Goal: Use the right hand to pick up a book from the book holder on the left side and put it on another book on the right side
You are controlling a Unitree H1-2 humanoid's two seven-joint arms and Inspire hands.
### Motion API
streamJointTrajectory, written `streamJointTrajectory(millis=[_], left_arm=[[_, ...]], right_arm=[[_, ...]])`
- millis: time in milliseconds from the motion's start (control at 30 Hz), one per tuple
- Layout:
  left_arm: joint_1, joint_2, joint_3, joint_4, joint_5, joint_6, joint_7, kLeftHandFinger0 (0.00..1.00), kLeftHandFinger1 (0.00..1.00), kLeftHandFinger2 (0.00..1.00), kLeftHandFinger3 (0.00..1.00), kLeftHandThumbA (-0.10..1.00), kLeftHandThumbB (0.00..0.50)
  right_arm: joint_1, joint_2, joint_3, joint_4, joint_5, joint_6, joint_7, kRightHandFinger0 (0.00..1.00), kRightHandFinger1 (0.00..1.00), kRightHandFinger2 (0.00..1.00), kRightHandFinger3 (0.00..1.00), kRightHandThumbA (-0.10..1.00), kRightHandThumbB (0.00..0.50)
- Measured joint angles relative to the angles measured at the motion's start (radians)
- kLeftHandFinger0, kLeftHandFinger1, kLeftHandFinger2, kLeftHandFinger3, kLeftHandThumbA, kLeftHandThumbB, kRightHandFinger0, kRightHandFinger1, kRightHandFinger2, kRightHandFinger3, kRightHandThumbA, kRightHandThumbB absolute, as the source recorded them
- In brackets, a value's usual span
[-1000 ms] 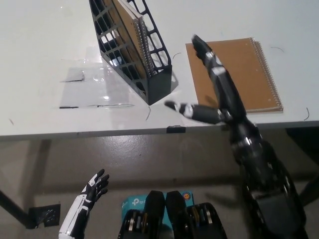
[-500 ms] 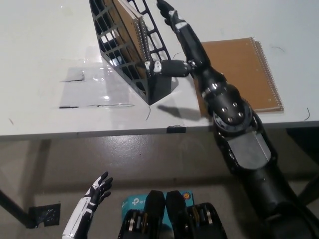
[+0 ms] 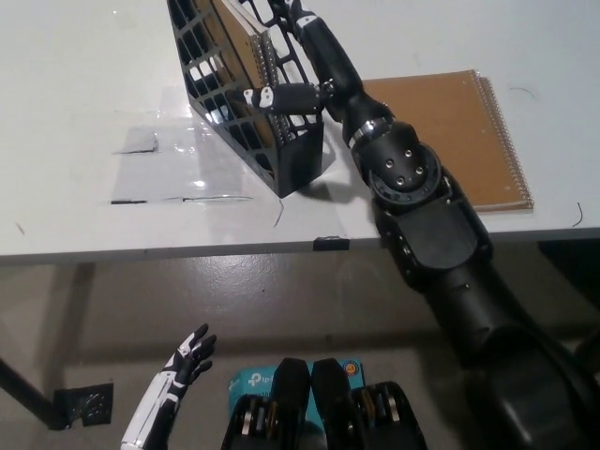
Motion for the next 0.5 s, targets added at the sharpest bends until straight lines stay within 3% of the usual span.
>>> streamJointTrajectory(millis=[133, 267, 500], left_arm=[[-0.006, 0.000, -0.002, -0.002, 0.006, 0.003, 0.000, 1.00, 1.00, 1.00, 1.00, 1.00, 0.251], [-0.009, 0.000, -0.005, -0.006, 0.009, 0.009, 0.000, 1.00, 1.00, 1.00, 1.00, 1.00, 0.218], [-0.011, 0.001, -0.007, -0.008, 0.014, 0.013, 0.000, 1.00, 1.00, 1.00, 1.00, 0.98, 0.213]], right_arm=[[-0.039, 0.000, -0.002, 0.096, 0.000, -0.005, -0.002, 1.00, 1.00, 1.00, 1.00, 1.00, 0.364], [-0.074, 0.001, -0.003, 0.173, 0.000, -0.008, -0.003, 1.00, 1.00, 1.00, 1.00, 1.00, 0.361], [-0.119, 0.003, -0.010, 0.255, 0.004, -0.019, -0.004, 1.00, 1.00, 1.00, 1.00, 1.00, 0.364]])
